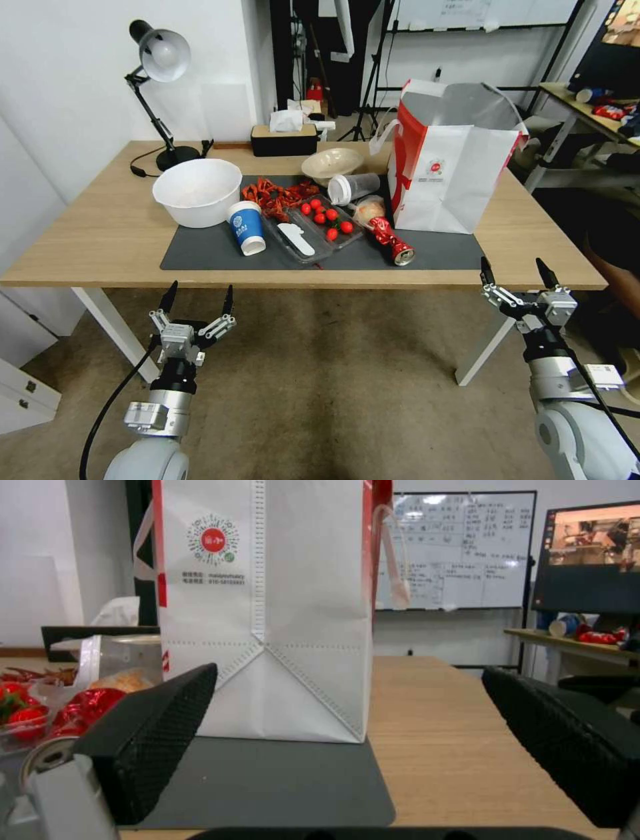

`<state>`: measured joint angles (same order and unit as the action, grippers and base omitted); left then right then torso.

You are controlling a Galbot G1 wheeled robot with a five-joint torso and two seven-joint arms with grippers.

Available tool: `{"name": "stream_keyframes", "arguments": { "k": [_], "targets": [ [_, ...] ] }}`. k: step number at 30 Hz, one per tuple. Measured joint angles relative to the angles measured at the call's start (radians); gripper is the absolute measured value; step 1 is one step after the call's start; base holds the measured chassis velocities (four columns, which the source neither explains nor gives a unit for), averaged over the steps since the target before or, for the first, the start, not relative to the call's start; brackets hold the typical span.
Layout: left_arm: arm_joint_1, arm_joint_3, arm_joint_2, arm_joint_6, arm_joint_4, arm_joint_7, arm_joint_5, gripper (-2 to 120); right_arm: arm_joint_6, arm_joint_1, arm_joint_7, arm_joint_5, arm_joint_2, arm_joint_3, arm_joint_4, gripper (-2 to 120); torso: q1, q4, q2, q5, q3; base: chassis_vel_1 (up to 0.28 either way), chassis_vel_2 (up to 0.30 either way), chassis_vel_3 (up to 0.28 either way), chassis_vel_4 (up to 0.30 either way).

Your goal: Pick up the food delivery bag from the floor and place it on the table.

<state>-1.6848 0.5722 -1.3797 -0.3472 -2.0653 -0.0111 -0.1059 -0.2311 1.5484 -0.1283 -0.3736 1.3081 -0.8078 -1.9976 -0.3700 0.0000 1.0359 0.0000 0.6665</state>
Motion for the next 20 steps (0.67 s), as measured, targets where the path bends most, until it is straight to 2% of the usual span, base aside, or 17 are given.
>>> {"name": "stream_keyframes", "arguments": {
  "k": [20],
  "targets": [
    [0.0,0.0,0.0,0.001,0.0,0.0,0.0,100,0.002,-0.001,0.001,-0.003,-0.001,0.0,-0.001,100,0.0,0.0,0.0,0.0,0.0,0.0,0.0,0.0,0.0]
  ]
}}
